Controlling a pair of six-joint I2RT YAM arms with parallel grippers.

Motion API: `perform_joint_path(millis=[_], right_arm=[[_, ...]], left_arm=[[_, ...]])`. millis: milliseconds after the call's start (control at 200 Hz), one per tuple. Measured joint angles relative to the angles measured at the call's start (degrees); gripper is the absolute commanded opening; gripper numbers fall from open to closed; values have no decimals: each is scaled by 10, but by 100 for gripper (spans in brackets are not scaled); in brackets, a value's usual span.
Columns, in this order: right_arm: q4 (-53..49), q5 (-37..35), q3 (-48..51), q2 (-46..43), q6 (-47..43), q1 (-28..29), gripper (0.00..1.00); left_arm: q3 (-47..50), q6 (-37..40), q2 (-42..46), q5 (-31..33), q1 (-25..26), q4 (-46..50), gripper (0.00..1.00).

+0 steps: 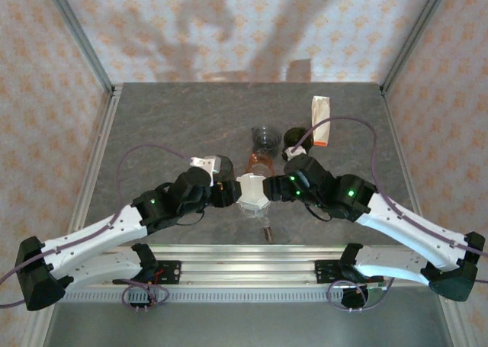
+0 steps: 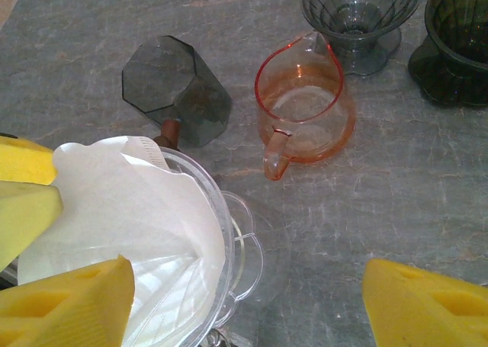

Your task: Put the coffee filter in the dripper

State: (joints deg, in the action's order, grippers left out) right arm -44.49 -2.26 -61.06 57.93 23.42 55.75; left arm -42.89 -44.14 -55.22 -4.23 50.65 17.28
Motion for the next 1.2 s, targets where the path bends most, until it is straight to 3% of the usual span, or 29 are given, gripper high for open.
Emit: perform_joint_path(millis=[576, 821, 1061, 1201], right_arm=[[23, -64, 54, -85, 14, 0, 78], [34, -92, 109, -122, 32, 0, 77], [33, -83, 142, -132, 45, 0, 77], [33, -78, 160, -151, 53, 0, 78]], left_arm=[[-9, 7, 83, 48, -7, 31, 68], [52, -4, 76, 15, -138, 16, 60], [60, -3, -29, -19, -222, -26, 61], [35, 11, -106, -25, -250, -46, 51]])
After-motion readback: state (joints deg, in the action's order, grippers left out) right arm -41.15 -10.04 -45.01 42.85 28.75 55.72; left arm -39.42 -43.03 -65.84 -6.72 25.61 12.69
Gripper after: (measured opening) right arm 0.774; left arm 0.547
